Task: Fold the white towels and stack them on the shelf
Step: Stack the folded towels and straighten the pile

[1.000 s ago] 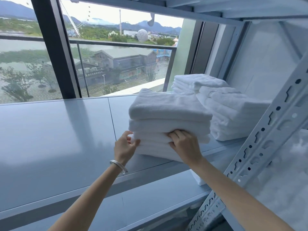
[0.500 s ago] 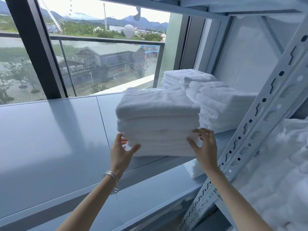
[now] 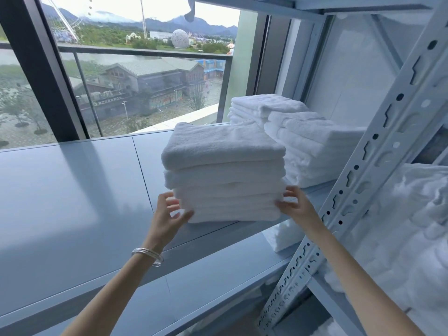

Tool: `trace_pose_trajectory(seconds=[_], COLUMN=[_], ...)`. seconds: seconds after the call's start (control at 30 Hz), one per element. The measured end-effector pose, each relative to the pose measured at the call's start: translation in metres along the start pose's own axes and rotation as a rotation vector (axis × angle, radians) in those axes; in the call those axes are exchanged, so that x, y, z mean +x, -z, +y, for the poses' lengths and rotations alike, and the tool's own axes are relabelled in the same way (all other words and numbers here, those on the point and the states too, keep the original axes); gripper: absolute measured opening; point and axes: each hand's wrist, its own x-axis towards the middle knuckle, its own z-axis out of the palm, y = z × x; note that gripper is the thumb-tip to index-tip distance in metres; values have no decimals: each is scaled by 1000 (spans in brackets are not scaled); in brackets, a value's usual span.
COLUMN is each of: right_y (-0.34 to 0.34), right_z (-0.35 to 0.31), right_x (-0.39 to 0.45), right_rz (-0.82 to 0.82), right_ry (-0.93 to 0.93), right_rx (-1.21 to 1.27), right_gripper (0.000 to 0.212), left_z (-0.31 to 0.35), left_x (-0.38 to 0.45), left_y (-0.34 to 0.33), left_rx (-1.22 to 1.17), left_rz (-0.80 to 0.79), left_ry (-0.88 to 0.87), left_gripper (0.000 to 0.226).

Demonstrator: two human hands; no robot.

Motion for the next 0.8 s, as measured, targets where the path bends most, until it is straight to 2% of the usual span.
trace_pose_trajectory(seconds=[0.07,0.13,0.2,0.33,0.53,0.7,0.8], right_y=[0,-7,-14,-16,-21,-32,-27], right_z=[7,10,10,4,16,34,21], right_x=[-8,-8,-5,5,9,-12,-15], right_rz=[-33,-7,6,67,97,177,139], right_ry=[-3,-24,-47,-48,89,182,144], right_rx=[-61,-65,-40,-69,-294,-286,-235], right_gripper=[50,57,54,34,28,15,18], left_z=[-7,-4,2,5,3,1,6], left_x=[-3,-4,-2,0,10,14,16], left_y=[4,0,-6,-9,-4,-7,-4], left_rx=[30,92,137,191,203,280,285], left_rz=[-94,-88,-26,29,12,82,25], left_ry=[65,37,-11,-36,32,-28,-19], left_gripper=[60,50,45,42,45,29,36])
